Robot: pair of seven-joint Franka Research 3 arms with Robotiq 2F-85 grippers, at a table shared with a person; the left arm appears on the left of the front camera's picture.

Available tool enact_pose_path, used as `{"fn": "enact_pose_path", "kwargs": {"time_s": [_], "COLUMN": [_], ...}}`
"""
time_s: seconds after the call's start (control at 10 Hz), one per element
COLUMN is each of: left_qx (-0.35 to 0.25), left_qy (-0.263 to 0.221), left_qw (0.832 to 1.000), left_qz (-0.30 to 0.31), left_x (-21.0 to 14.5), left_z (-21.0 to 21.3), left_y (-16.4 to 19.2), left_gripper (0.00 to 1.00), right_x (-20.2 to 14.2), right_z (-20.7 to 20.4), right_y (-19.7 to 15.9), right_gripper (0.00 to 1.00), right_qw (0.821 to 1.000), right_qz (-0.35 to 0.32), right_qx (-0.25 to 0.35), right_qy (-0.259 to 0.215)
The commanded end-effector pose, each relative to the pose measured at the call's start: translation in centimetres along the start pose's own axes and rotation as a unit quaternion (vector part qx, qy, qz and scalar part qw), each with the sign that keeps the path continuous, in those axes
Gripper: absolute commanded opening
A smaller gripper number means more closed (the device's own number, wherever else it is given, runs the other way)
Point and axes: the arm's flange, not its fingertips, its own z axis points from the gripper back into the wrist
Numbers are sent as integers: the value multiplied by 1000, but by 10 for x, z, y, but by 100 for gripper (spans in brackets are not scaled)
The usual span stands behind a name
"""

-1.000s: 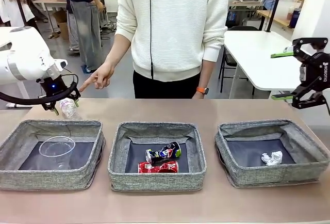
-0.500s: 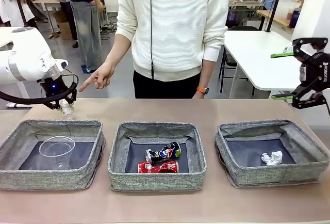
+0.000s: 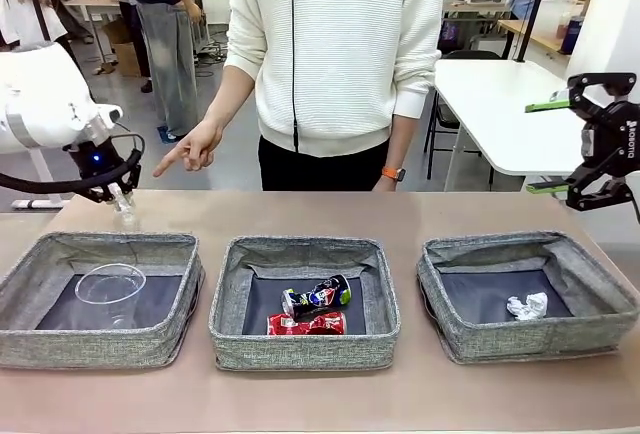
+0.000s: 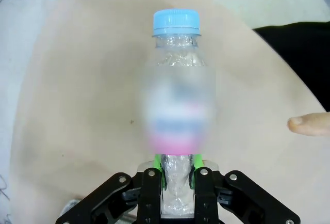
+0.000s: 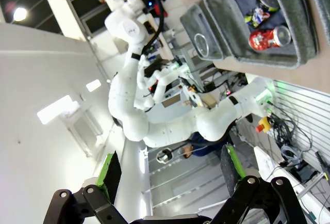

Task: Sort the waste into the appropriate baskets.
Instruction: Pick up the waste item pointed out by the person.

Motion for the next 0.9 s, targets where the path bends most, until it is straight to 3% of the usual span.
{"fn": "enact_pose_path", "kwargs": {"time_s": [0.0, 0.1, 0.2, 0.3, 0.5, 0.7, 0.8], "left_qx": [-31, -29, -72, -117, -133, -64, -133], "left_qy": [-15, 39, 72, 132, 132, 90, 130], "left_qw": [999, 999, 994, 977, 950, 958, 952], "left_qz": [0, 6, -46, -122, -251, -264, -242], "left_x": [-8, -23, -46, -94, -175, -185, -185], "left_z": [58, 118, 160, 214, 253, 238, 267], "left_y": [20, 32, 43, 64, 114, 134, 106], "left_gripper": [13, 13, 13, 13, 13, 13, 13], "right_x": [0, 0, 0, 0, 0, 0, 0], "right_z": [-1, -1, -1, -1, -1, -1, -1], "right_y": [3, 3, 3, 3, 3, 3, 3], "right_gripper": [100, 100, 100, 100, 100, 100, 100], "right_qw": [1000, 1000, 1000, 1000, 1000, 1000, 1000], "right_qz": [4, 4, 4, 4, 4, 4, 4], "right_qx": [5, 5, 5, 5, 5, 5, 5], "right_qy": [2, 2, 2, 2, 2, 2, 2]}}
